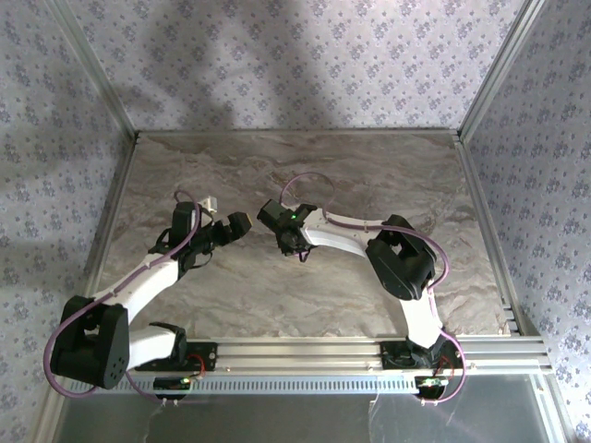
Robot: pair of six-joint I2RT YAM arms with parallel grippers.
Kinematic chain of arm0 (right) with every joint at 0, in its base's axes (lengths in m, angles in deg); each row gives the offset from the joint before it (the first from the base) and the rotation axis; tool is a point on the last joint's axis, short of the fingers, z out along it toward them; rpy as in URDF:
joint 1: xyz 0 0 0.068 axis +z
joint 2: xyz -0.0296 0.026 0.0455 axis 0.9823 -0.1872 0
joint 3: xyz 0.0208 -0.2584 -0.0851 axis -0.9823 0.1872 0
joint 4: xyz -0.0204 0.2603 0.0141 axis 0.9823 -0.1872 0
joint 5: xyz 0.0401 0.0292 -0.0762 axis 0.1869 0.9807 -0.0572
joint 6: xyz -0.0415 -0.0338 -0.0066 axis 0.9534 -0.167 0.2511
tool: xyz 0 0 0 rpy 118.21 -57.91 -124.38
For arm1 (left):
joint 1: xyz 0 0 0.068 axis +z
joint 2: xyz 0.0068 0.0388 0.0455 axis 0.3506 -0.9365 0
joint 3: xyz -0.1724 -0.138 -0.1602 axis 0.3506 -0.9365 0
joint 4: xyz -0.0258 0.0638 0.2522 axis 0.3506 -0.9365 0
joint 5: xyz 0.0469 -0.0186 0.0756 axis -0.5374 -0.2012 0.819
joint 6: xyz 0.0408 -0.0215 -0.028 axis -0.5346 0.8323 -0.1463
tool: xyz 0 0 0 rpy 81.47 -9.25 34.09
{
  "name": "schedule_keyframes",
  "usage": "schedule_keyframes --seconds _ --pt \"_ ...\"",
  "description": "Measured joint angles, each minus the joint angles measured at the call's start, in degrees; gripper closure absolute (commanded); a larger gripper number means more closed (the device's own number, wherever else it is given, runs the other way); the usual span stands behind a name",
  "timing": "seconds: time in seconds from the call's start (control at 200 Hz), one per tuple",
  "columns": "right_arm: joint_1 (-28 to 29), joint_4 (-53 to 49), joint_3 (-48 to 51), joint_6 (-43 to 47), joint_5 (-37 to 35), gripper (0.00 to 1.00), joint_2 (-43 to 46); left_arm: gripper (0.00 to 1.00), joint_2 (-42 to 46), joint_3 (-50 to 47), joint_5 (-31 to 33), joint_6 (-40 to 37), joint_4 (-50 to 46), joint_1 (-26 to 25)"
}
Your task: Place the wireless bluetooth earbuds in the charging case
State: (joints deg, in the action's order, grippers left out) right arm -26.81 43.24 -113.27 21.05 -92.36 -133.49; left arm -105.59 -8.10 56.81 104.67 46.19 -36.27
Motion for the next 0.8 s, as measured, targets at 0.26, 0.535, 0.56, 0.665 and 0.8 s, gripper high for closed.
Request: schedule_keyframes --seconds 0.26,0.535,0.56,0.665,0.8 --pt "0.0 0.0 0.0 0.0 0.7 0.73 0.0 0.0 0.0 0.0 0.0 0.0 0.0 0.0" --pt "0.2 0.1 0.0 0.0 1.6 0.72 0.6 0.0 0.2 0.0 -0.2 0.0 0.0 0.0" --pt "0.2 0.1 0.1 0.0 1.7 0.71 0.9 0.0 0.3 0.0 -0.2 0.0 0.0 0.0" --pt "0.2 0.5 1.0 0.0 1.8 0.67 3.3 0.0 1.0 0.0 -0.4 0.0 0.3 0.0" --pt "0.1 2.0 4.6 0.1 2.0 0.6 8.7 0.0 2.1 -0.5 -0.6 0.0 1.4 -0.3"
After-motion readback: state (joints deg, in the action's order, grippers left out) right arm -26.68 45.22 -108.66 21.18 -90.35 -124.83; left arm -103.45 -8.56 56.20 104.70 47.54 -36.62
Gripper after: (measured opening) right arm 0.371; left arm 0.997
